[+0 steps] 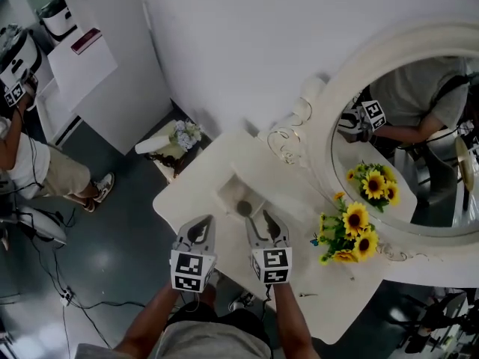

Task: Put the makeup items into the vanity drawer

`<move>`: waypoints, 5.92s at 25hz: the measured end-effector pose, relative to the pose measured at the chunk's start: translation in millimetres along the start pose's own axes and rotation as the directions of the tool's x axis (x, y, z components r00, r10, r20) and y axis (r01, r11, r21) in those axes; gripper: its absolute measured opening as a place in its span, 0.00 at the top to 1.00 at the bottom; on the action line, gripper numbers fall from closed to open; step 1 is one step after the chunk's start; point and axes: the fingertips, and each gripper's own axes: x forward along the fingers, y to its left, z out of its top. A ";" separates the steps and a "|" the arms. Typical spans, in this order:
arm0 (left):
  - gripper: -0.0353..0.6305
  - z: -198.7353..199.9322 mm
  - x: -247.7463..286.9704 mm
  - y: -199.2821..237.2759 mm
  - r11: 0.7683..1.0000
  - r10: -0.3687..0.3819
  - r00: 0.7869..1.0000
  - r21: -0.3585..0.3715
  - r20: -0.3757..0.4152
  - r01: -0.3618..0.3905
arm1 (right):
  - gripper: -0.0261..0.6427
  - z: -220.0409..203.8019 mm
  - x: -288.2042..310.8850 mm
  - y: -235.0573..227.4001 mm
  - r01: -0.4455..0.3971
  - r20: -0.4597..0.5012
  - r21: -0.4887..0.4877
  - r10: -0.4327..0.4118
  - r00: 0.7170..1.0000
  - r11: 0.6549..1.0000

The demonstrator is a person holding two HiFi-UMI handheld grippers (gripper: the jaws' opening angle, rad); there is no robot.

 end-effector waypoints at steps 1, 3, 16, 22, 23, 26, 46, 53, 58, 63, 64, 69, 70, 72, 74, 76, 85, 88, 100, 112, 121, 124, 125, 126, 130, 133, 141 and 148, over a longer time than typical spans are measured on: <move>0.95 5.2 -2.1 -3.7 1.000 -0.005 1.000 0.007 0.009 0.005 | 0.67 5.7 -6.4 -2.1 0.008 0.017 0.000 -0.008 1.000 1.000; 0.95 17.9 -6.2 -12.7 0.999 -0.022 0.999 0.027 0.031 0.021 | 0.70 16.8 -20.2 -8.1 0.032 0.051 -0.001 -0.032 0.998 0.999; 0.95 88.0 -30.0 -107.3 0.972 -0.193 0.970 0.167 0.147 0.168 | 0.92 65.7 -155.7 -61.1 0.266 0.246 0.011 -0.261 0.933 0.964; 0.95 99.9 -34.5 -178.1 0.933 -0.313 0.937 0.232 0.152 0.274 | 0.93 53.8 -232.5 -97.1 0.396 0.269 0.052 -0.395 0.878 0.917; 0.95 100.9 -34.7 -190.7 0.925 -0.334 0.930 0.244 0.151 0.292 | 0.93 49.7 -245.2 -103.8 0.419 0.268 0.061 -0.420 0.867 0.906; 0.95 100.8 -35.8 -230.4 0.891 -0.406 0.903 0.278 0.138 0.358 | 0.94 33.9 -282.4 -121.9 0.487 0.255 0.094 -0.494 0.831 0.868; 0.95 10.1 -36.8 -362.0 0.739 -0.594 0.799 0.327 -0.095 0.589 | 0.94 -107.3 -367.8 -139.1 0.610 0.058 0.284 -0.648 0.759 0.740; 0.95 -33.0 -22.5 -360.8 0.743 -0.574 0.800 0.298 -0.176 0.599 | 0.94 -156.7 -344.3 -128.5 0.578 -0.026 0.319 -0.603 0.798 0.751; 0.95 -64.5 -11.8 -355.1 0.753 -0.554 0.801 0.274 -0.229 0.599 | 0.93 -192.6 -325.8 -120.0 0.562 -0.090 0.336 -0.568 0.818 0.756; 0.95 -88.9 -3.9 -351.1 0.758 -0.537 0.799 0.261 -0.269 0.598 | 0.93 -220.3 -308.2 -111.2 0.534 -0.123 0.338 -0.526 0.841 0.775; 0.95 -92.7 -2.1 -350.5 0.759 -0.535 0.799 0.259 -0.274 0.597 | 0.93 -224.4 -304.9 -109.1 0.527 -0.132 0.343 -0.515 0.847 0.778; 0.95 -110.0 2.3 -347.6 0.765 -0.522 0.797 0.248 -0.304 0.595 | 0.93 -244.5 -296.3 -104.8 0.520 -0.159 0.334 -0.496 0.853 0.786; 0.95 -112.7 2.6 -347.1 0.766 -0.519 0.797 0.246 -0.308 0.594 | 0.93 -247.7 -295.2 -104.2 0.516 -0.163 0.330 -0.491 0.856 0.791; 0.95 -116.5 2.7 -347.3 0.768 -0.516 0.797 0.242 -0.313 0.593 | 0.82 -253.7 -291.4 -101.6 0.492 -0.175 0.324 -0.460 0.870 0.808; 0.95 -118.5 2.7 -348.0 0.769 -0.516 0.796 0.238 -0.316 0.593 | 0.69 -258.7 -285.5 -97.7 0.458 -0.189 0.319 -0.418 0.888 0.830; 0.95 -119.9 3.0 -348.9 0.770 -0.514 0.796 0.236 -0.320 0.593 | 0.58 -261.7 -281.3 -96.7 0.449 -0.196 0.301 -0.406 0.893 0.841; 0.95 -125.8 5.5 -349.4 0.776 -0.509 0.795 0.224 -0.331 0.590 | 0.37 -280.8 -271.7 -105.2 0.468 -0.255 0.244 -0.409 0.876 0.850; 0.95 -126.5 8.4 -347.9 0.778 -0.505 0.796 0.223 -0.333 0.587 | 0.37 -284.0 -268.6 -106.7 0.457 -0.273 0.255 -0.389 0.880 0.852; 0.95 -125.8 18.9 -345.2 0.787 -0.496 0.799 0.213 -0.338 0.579 | 0.36 -292.8 -262.7 -110.4 0.427 -0.338 0.233 -0.339 0.878 0.874; 0.95 -127.5 23.1 -349.5 0.793 -0.491 0.803 0.208 -0.338 0.572 | 0.37 -292.8 -264.6 -113.4 0.408 -0.340 0.211 -0.325 0.883 0.888; 0.95 -121.3 18.9 -350.8 0.801 -0.486 0.814 0.212 -0.318 0.561 | 0.38 -286.2 -265.4 -111.0 0.391 -0.323 0.210 -0.314 0.893 0.896; 0.95 -113.9 17.5 -347.0 0.809 -0.478 0.825 0.214 -0.302 0.547 | 0.38 -273.8 -265.6 -110.0 0.381 -0.302 0.199 -0.314 0.900 0.903; 0.95 -110.8 16.8 -345.1 0.813 -0.474 0.829 0.215 -0.295 0.541 | 0.38 -268.0 -265.6 -110.2 0.377 -0.291 0.194 -0.314 0.904 0.905; 0.95 -107.2 15.9 -342.8 0.817 -0.470 0.834 0.215 -0.288 0.535 | 0.38 -261.7 -265.6 -110.3 0.373 -0.279 0.188 -0.315 0.907 0.909; 0.95 -88.4 9.6 -330.4 0.837 -0.450 0.857 0.215 -0.252 0.503 | 0.38 -235.1 -264.4 -106.6 0.348 -0.244 0.163 -0.304 0.921 0.923; 0.95 -72.2 4.6 -318.4 0.856 -0.429 0.877 0.213 -0.216 0.471 | 0.38 -211.9 -260.3 -104.1 0.323 -0.211 0.130 -0.292 0.933 0.937; 0.95 -31.7 -9.5 -267.2 0.919 -0.329 0.938 0.192 -0.108 0.345 | 0.38 -149.3 -232.1 -83.9 0.213 -0.118 0.036 -0.207 0.971 0.976; 0.95 -6.4 -28.0 -199.9 0.971 -0.188 0.981 0.144 -0.043 0.192 | 0.38 -98.5 -192.8 -46.8 0.065 -0.083 -0.063 -0.070 0.994 0.996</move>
